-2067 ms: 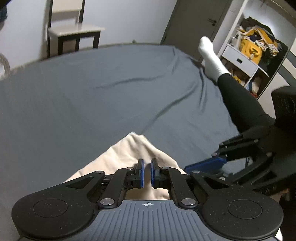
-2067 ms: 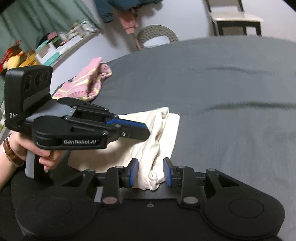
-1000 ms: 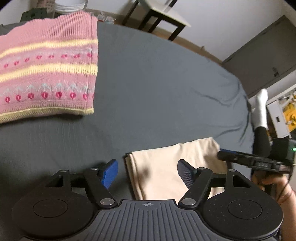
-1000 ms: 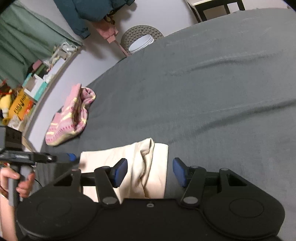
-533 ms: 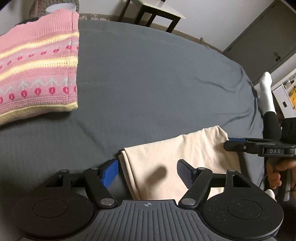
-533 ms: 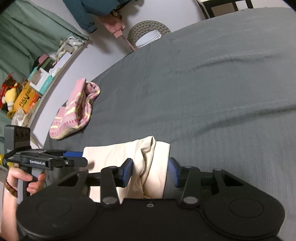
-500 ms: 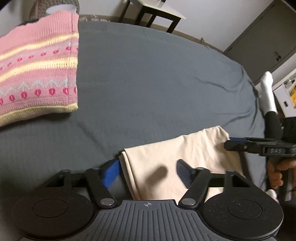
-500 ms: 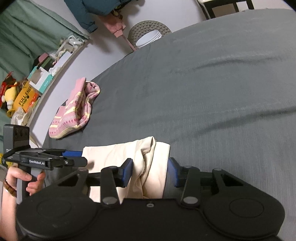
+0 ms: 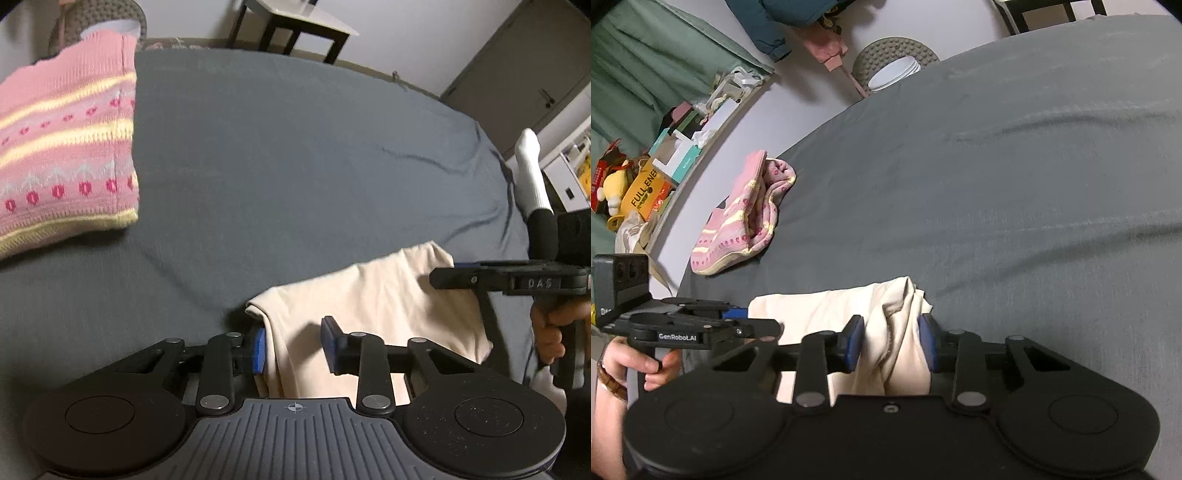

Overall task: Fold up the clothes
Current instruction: 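Pinch the beige garment edge with both grippers and lift it, then carry the folded beige garment with both grippers onto the pink sweater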

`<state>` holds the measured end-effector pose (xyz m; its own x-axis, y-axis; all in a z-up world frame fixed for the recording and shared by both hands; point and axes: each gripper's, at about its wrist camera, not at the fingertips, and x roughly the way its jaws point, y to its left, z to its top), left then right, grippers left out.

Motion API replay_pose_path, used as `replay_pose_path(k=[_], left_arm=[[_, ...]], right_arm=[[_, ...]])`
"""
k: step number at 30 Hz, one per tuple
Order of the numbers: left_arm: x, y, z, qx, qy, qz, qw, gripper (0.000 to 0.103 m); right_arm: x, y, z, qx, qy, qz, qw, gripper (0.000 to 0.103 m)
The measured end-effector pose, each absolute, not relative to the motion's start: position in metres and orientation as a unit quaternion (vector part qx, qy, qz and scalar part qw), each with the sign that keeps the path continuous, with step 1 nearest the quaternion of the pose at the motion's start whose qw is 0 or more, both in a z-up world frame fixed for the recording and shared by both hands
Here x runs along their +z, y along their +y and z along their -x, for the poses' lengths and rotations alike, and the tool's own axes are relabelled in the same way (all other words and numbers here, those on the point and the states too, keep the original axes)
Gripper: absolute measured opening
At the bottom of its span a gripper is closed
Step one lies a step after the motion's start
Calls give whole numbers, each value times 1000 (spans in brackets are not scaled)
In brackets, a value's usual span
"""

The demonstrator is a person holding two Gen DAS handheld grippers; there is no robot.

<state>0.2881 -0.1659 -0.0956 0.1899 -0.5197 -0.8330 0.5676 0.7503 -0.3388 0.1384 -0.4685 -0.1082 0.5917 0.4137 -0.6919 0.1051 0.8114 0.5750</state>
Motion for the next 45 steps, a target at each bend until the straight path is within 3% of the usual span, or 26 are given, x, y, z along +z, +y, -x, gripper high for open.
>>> replay_pose_path(k=[1, 9, 20, 32, 38, 45], left_arm=[[-96, -166, -288, -344, 529, -25, 775, 12], [-89, -157, -284, -346, 506, -1, 790, 4], [-46, -137, -267, -333, 410, 9, 849, 4], [43, -39, -281, -225, 291, -2, 930, 4], [65, -2, -330, -147, 293, -47, 943, 4], [27, 17, -401, -99, 370, -65, 922, 4]], right_arm=[[-109, -469, -138, 91, 442, -293, 843, 22], [-108, -457, -131, 87, 410, -264, 869, 9], [-43, -391, -116, 99, 296, -70, 947, 8], [28, -325, -181, 189, 209, -72, 957, 8], [36, -275, -253, 225, 222, -108, 943, 8], [5, -248, -321, 204, 297, -152, 920, 8]])
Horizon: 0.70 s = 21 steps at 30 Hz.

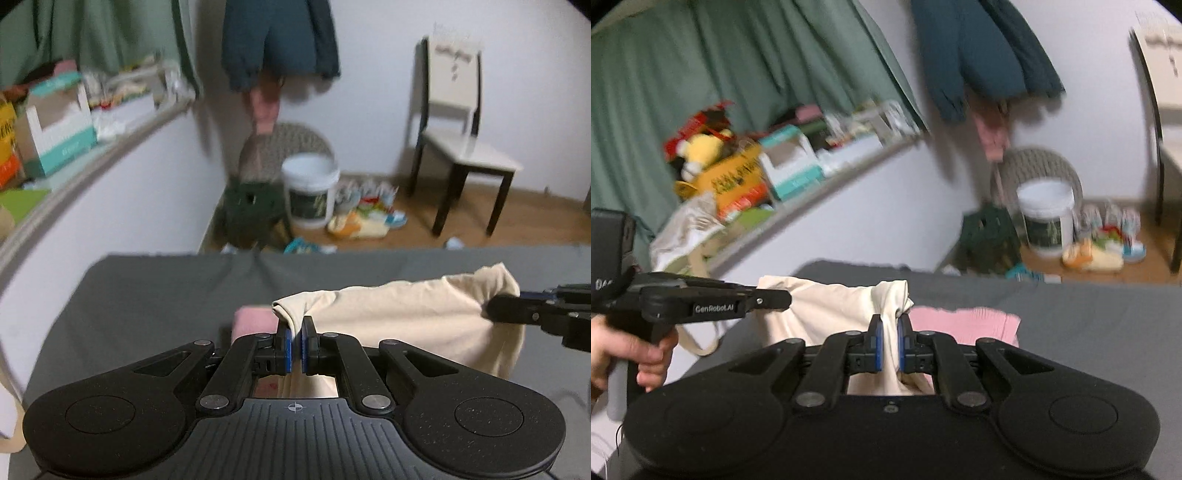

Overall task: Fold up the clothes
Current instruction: 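Carry the folded beige garment with both grippers onto the pink sweater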

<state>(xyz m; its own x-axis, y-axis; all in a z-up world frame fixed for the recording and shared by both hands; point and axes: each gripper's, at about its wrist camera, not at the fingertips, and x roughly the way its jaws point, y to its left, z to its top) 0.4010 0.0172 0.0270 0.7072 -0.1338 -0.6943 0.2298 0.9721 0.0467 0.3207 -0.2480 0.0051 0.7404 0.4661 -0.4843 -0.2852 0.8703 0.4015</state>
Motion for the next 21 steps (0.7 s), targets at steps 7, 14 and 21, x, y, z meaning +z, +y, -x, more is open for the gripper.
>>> replay_pose_path(k=[7, 14, 21], left_arm=[[-12, 4, -435, -90, 396, -76, 911, 5], [-37, 0, -441, -49, 401, -129, 905, 5], [-26, 57, -423, -38, 371, 34, 927, 5]], right_arm=[[-27, -251, -347, 159, 341, -182, 909, 8], [-51, -258, -363, 128, 370, -214, 895, 8], [-46, -279, -347, 140, 345, -274, 887, 32]])
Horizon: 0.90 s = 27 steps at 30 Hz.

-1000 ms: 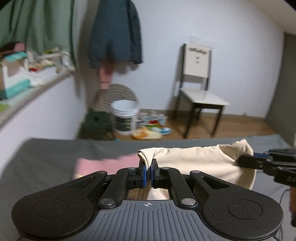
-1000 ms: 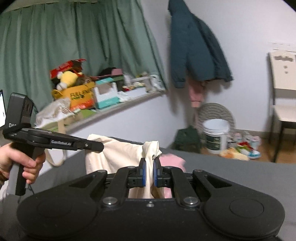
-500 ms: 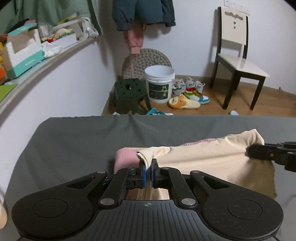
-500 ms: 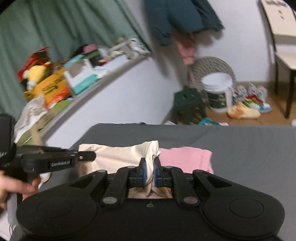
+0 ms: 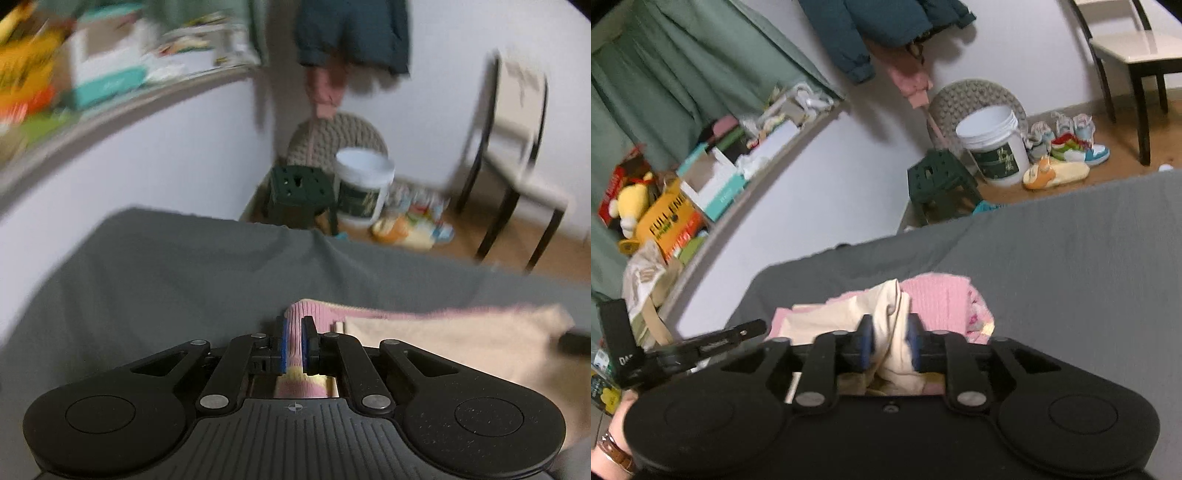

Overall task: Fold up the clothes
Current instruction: 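Carry the folded beige garment with both grippers onto the pink sweater, then open both grippers and release the beige garment on the pink sweater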

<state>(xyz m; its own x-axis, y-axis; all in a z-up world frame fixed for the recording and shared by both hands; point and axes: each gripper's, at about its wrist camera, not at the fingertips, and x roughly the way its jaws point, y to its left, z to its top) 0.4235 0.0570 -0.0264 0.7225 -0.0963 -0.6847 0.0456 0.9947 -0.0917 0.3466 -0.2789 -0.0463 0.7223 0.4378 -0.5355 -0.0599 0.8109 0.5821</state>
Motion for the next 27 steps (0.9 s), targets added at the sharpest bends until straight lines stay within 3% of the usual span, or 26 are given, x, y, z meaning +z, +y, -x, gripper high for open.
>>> replay_pose_path(k=[3, 13, 20, 21, 22, 24, 27], left_arm=[[-26, 76, -404, -69, 381, 89, 918, 6], [-56, 75, -359, -115, 420, 117, 893, 6], [-70, 85, -341, -95, 409, 237, 876, 7], [-72, 87, -337, -92, 405, 259, 872, 16], [-75, 89, -333, -89, 402, 281, 867, 42], [-80, 88, -329, -81, 397, 308, 861, 83], [-86, 87, -326, -62, 382, 323, 864, 85]], right_arm=[[-43, -280, -331, 159, 338, -268, 888, 41], [-39, -275, -280, 215, 329, -242, 887, 49], [-44, -253, -246, 234, 337, -152, 899, 53], [-44, -250, -240, 236, 336, -138, 901, 54], [-44, -251, -233, 240, 336, -135, 901, 56], [-45, -255, -218, 247, 335, -137, 899, 58], [-46, -261, -195, 259, 335, -139, 895, 59]])
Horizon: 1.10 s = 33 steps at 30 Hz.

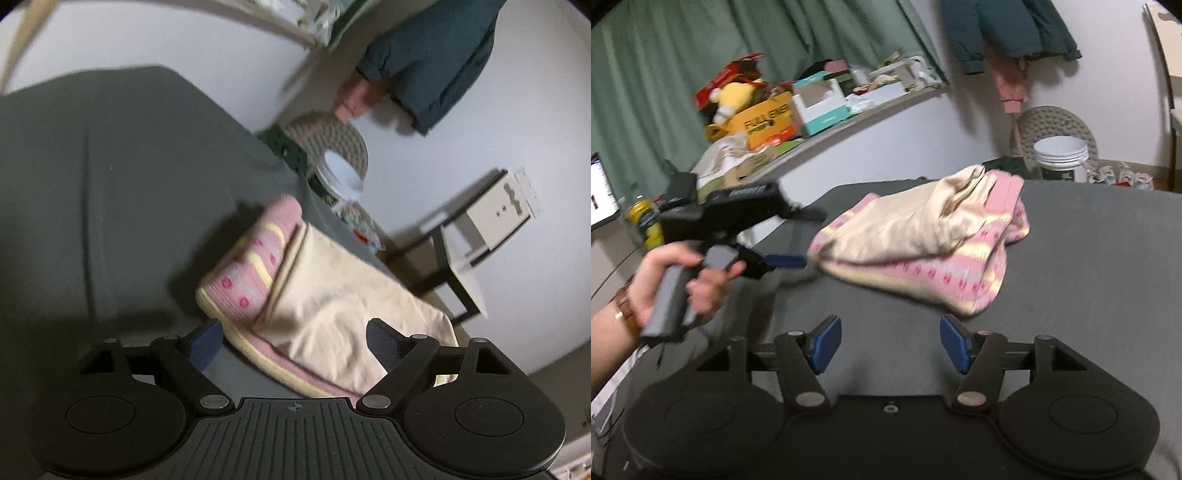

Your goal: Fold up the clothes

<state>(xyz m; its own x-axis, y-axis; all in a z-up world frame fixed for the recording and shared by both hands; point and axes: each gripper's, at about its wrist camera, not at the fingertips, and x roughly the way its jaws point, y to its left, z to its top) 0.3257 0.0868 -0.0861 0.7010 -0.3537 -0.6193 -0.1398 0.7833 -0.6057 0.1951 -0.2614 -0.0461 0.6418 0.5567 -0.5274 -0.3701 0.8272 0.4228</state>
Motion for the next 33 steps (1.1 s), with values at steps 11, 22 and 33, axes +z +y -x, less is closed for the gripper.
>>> replay_pose_path(k=[11, 22, 33], left_arm=[[-125, 86, -329, -40, 384, 431, 815, 62], [-134, 66, -335, -8, 386, 430, 816, 27], [-107, 54, -344, -13, 352, 315, 881, 6]], right_arm=[[-53, -293, -134, 248, 342, -188, 886, 61], [-59, -288, -123, 256, 349, -196, 880, 61], [-61, -289, -123, 254, 353, -202, 877, 61]])
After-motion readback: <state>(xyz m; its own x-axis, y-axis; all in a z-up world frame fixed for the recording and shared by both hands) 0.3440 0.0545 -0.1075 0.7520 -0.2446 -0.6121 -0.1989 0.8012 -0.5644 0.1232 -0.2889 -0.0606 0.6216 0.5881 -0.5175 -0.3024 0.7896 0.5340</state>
